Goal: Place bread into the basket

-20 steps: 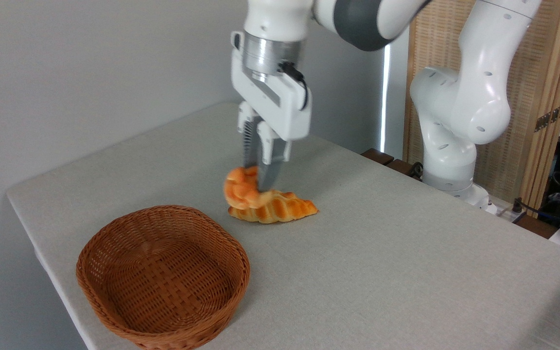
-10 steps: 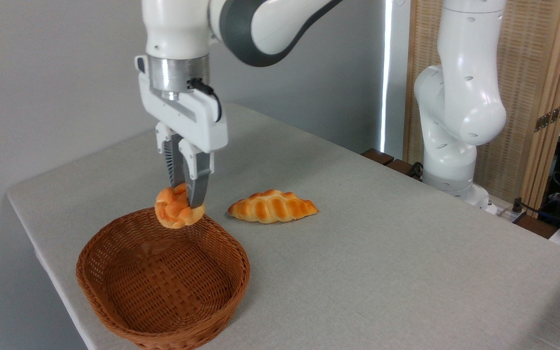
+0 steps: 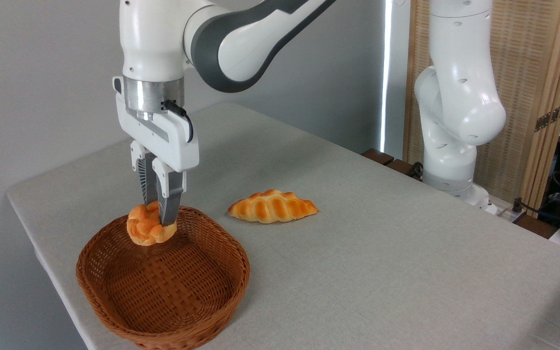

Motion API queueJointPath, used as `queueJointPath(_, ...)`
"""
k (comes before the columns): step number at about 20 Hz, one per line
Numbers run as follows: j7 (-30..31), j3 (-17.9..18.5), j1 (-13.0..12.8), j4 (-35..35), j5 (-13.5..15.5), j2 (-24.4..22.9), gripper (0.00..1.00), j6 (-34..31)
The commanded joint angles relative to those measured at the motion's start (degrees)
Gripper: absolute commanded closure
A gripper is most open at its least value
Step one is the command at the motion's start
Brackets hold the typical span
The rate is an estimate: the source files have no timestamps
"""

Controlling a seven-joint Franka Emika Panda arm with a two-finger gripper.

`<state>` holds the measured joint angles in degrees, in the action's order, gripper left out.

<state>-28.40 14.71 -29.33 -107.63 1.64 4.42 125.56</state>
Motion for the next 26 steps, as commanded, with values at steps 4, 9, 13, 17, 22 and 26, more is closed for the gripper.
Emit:
queueJointPath(4, 0.45, -0.38, -0.29, 0.58, 0.03, 1.03, 0.25, 4.52)
queueJointPath(9, 0.36, -0.38, -0.29, 0.41, 0.03, 1.03, 0.13, 4.34)
queueJointPath(13, 0.45, -0.38, -0.29, 0.41, -1.02, 1.03, 0.1, 4.17)
queueJointPath(17, 0.53, -0.3, -0.2, 0.32, -1.28, 0.94, 0.05, 3.99)
queueJointPath(22, 0.71, -0.12, 0.06, 0.58, -1.81, 0.24, 0.0, 1.63)
queueJointPath(26, 0.8, 0.32, 0.24, 0.67, -2.17, -2.22, 0.0, -5.4)
